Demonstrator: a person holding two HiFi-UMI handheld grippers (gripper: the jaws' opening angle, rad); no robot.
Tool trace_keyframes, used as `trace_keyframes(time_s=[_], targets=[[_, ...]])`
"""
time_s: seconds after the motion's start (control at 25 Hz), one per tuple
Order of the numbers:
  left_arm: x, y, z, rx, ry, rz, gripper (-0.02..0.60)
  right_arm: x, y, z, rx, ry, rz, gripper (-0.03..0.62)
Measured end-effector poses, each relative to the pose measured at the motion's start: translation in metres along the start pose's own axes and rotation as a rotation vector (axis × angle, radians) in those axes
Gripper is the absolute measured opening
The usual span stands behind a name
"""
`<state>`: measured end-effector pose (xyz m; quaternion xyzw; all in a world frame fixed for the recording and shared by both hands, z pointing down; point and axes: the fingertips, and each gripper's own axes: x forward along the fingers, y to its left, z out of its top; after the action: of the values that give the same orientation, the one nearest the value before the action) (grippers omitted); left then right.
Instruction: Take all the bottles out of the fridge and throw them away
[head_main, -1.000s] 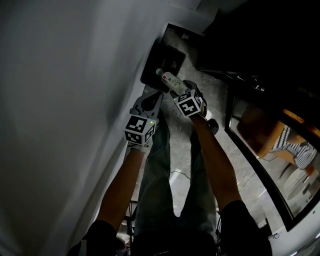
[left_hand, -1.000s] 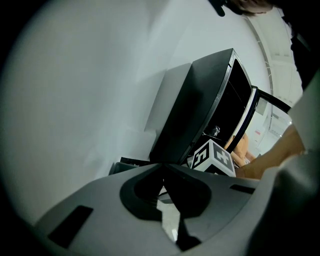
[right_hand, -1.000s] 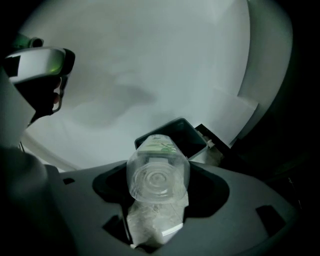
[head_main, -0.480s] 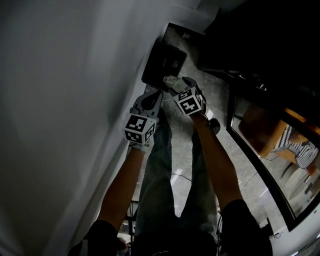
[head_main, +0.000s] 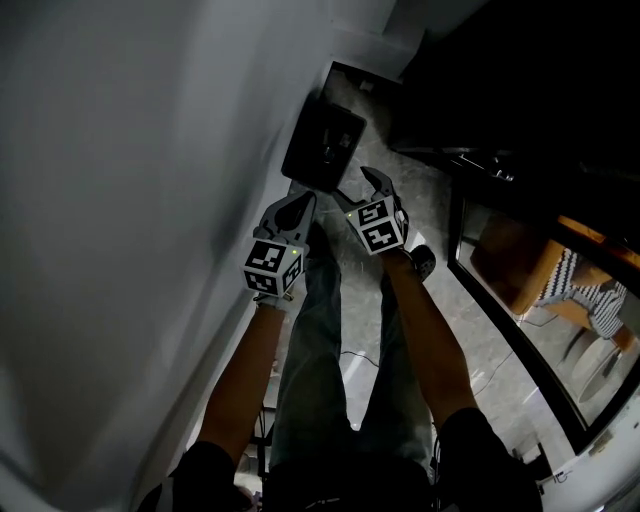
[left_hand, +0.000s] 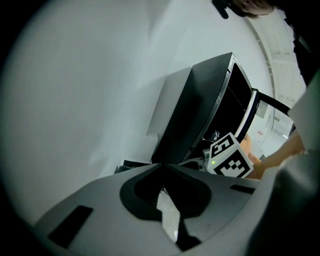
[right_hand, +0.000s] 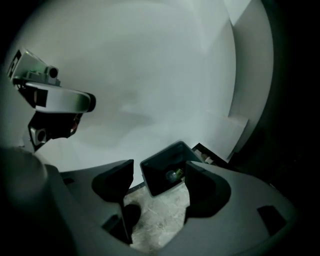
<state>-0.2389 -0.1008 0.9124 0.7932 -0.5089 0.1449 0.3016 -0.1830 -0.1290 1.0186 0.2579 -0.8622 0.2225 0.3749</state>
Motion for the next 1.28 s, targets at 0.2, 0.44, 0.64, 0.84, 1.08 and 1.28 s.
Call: trace_keyframes(time_s=[0.2, 0.44, 0.64, 0.84, 1.08, 1.28], targets=[[-0.016, -0.027, 0.036, 0.019, -0.021, 0.005, 0.006, -0.075, 0.003, 0.028, 0.06, -0.083, -0.017, 0.281], [-0.041, -0.094, 0.099, 0.061, -0.052, -0.043, 0.006, -0.189, -0.004, 0.066, 0.12, -0.174, -0.096, 0.04], [-0.059, -0.163, 0.157, 0.095, -0.095, -0.086, 0.006, -0.291, -0.021, 0.1, 0.15, -0.266, -0.166, 0.009], [-0.069, -0.22, 0.222, 0.116, -0.168, -0.122, 0.006, -0.382, -0.053, 0.127, 0.183, -0.353, -0.237, 0.009], [-0.092, -0.27, 0.304, 0.156, -0.274, -0.148, 0.006, -0.489, -0.081, 0.139, 0.199, -0.447, -0.353, 0.009], [-0.134, -0.335, 0.379, 0.214, -0.333, -0.188, 0.006, -0.609, -0.086, 0.152, 0.237, -0.534, -0.441, 0.009]])
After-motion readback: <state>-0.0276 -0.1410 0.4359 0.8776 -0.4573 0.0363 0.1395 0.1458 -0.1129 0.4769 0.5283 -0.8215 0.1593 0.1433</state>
